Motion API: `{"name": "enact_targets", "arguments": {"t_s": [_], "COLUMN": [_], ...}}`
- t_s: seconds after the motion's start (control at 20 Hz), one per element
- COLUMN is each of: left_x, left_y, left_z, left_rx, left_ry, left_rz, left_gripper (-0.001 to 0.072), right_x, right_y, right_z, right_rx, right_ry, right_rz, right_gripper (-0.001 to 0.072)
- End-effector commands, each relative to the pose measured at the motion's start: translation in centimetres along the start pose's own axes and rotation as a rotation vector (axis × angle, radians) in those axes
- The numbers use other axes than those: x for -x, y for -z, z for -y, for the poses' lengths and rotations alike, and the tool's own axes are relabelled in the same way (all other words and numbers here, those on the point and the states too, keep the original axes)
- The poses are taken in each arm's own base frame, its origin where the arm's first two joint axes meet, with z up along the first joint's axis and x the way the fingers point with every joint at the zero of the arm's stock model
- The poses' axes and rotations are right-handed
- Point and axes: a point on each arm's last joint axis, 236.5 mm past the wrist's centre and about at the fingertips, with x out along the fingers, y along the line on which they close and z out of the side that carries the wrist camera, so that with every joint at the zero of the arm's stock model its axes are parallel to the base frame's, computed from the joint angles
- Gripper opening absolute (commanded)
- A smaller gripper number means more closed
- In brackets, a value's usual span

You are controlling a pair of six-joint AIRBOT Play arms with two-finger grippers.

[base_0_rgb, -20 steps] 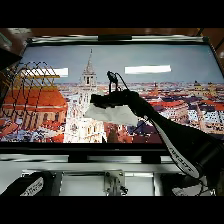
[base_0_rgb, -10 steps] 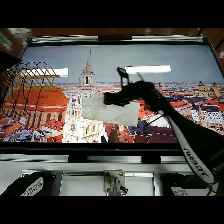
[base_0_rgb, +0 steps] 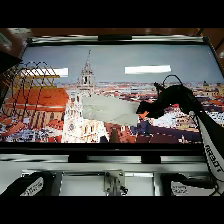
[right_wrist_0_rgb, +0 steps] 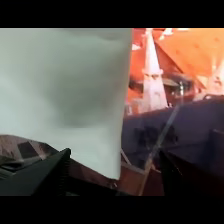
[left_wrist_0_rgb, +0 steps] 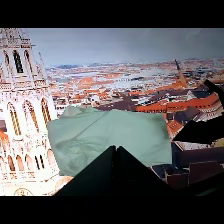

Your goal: Fold the shirts.

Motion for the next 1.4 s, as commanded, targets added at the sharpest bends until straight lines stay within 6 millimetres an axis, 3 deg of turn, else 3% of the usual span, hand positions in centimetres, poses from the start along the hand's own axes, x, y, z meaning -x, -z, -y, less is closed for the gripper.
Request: {"name": "enact_targets", "arguments": {"t_s": [0.0,0.2,0.25,0.3,0.35,0.45,0.55,0.65,0.75,0.8,0.9,1.0,1.15,1.25,1.35], "left_x": [-0.4,-1.4,-1.6,-1.9,-2.1,-2.4,-2.4,-2.4,-2.3,-2.3,-2.1,-1.9,-1.7,-1.6,-1.7], "left_y": [0.1,0.2,0.2,0.3,0.3,0.3,0.4,0.4,0.5,1.0,2.3,3.3,3.5,3.5,3.6], "left_z": [-0.4,-1.1,-1.5,-1.7,-1.9,-2.0,-2.0,-2.0,-2.0,-1.9,-1.7,-1.5,-1.4,-1.4,-1.2], "left_rx": [0.006,0.045,0.051,0.056,0.066,0.069,0.07,0.07,0.069,0.069,0.068,0.067,0.065,0.084,0.086], "left_ry": [-0.004,-0.009,-0.017,-0.018,-0.018,-0.018,-0.018,-0.018,-0.016,-0.015,-0.011,-0.008,-0.007,-0.009,-0.005], "left_rz": [-0.01,-0.031,-0.037,-0.043,-0.048,-0.053,-0.054,-0.054,-0.061,-0.082,-0.136,-0.176,-0.184,-0.184,-0.186], "left_gripper": [0.003,0.003,0.003,0.003,0.003,0.003,0.003,0.003,0.0031,0.003,0.0031,0.0031,0.003,0.003,0.003], "right_x": [-2.4,-4.8,-5.3,-5.6,-5.5,-4.0,0.1,6.5,14.4,18.2,24.9,29.2,31.4,32.1,32.0], "right_y": [-1.8,-2.4,-2.1,-1.8,-2.0,-4.5,-9.0,-15.3,-21.8,-24.3,-28.1,-30.2,-30.9,-30.4,-29.5], "right_z": [0.1,-2.4,-2.9,-3.5,-4.3,-6.5,-9.4,-11.8,-12.1,-11.3,-7.9,-1.6,8.5,13.7,17.7], "right_rx": [-0.041,-0.085,-0.065,-0.029,0.014,0.136,0.295,0.371,0.344,0.302,0.2,0.008,-0.271,-0.379,-0.472], "right_ry": [-0.057,-0.209,-0.223,-0.23,-0.24,-0.266,-0.284,-0.273,-0.234,-0.218,-0.186,-0.181,-0.197,-0.184,-0.158], "right_rz": [0.086,0.065,0.037,0.013,0.004,0.066,0.213,0.45,0.74,0.873,1.095,1.221,1.242,1.236,1.209], "right_gripper": [0.0655,0.0653,0.0622,0.0522,0.0358,0.0078,0.0062,0.0062,0.0062,0.0062,0.0062,0.0062,0.0062,0.0062,0.0062]}}
